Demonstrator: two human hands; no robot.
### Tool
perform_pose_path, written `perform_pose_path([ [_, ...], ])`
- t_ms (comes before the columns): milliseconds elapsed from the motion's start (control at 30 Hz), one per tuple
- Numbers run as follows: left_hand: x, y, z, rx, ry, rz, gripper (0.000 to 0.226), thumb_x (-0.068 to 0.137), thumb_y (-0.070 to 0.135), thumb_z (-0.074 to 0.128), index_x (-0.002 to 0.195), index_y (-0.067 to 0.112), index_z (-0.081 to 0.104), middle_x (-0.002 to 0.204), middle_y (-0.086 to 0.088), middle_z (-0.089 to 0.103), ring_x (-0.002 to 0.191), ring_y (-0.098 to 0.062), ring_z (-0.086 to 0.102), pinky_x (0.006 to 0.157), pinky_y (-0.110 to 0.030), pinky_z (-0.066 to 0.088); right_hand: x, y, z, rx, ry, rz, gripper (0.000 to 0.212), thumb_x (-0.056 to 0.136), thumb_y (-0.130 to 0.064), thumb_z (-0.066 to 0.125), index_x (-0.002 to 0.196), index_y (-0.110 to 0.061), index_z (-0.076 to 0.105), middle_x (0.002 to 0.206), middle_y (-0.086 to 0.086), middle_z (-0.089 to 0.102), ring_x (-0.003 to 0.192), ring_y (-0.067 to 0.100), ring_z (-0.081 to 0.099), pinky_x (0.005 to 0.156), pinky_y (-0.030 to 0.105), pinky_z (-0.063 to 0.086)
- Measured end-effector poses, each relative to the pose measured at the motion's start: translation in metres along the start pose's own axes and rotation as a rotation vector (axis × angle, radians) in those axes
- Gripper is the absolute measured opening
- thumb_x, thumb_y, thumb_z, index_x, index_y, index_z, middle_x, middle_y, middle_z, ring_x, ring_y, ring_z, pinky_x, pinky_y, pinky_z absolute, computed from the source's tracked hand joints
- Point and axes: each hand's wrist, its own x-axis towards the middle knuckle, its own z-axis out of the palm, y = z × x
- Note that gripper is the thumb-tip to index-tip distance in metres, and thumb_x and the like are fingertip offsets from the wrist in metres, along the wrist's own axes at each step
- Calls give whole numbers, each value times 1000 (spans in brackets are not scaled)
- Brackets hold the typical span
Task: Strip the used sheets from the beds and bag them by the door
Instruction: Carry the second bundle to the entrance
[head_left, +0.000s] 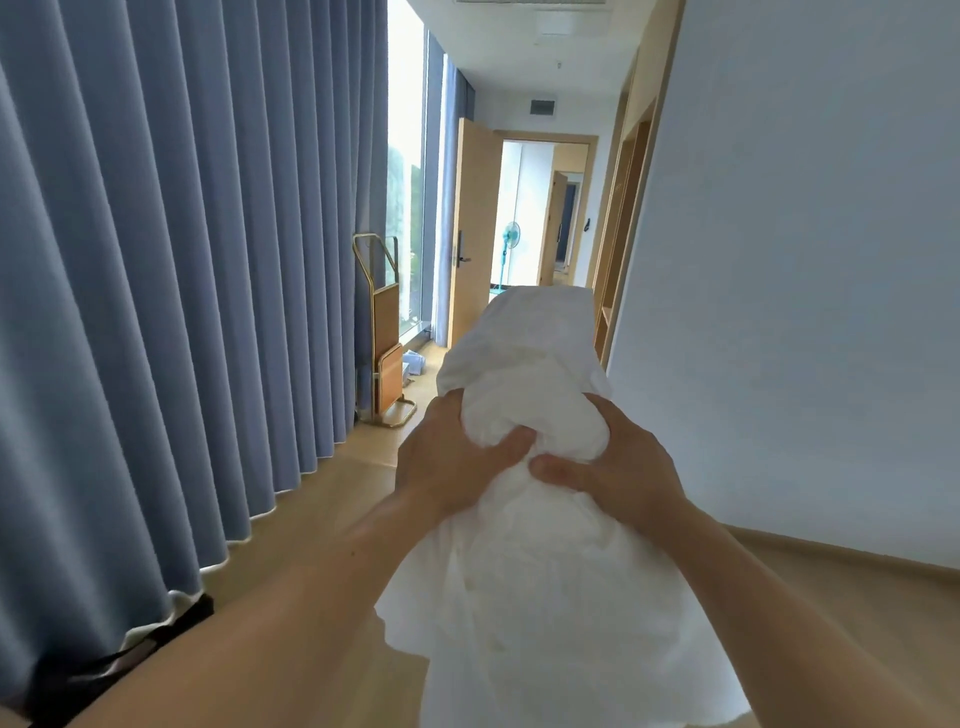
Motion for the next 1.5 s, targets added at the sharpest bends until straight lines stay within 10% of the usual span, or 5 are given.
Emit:
perform_pose_path([
  [1500, 888, -284, 281, 18, 45, -26, 96, 48, 90, 57, 126, 33, 50, 116, 10, 61, 104, -20, 61, 89, -39, 52, 912, 234, 244, 12, -26, -13, 96, 39, -92, 64, 126, -61, 38, 94, -30, 57, 90, 9, 55, 79, 33, 41],
])
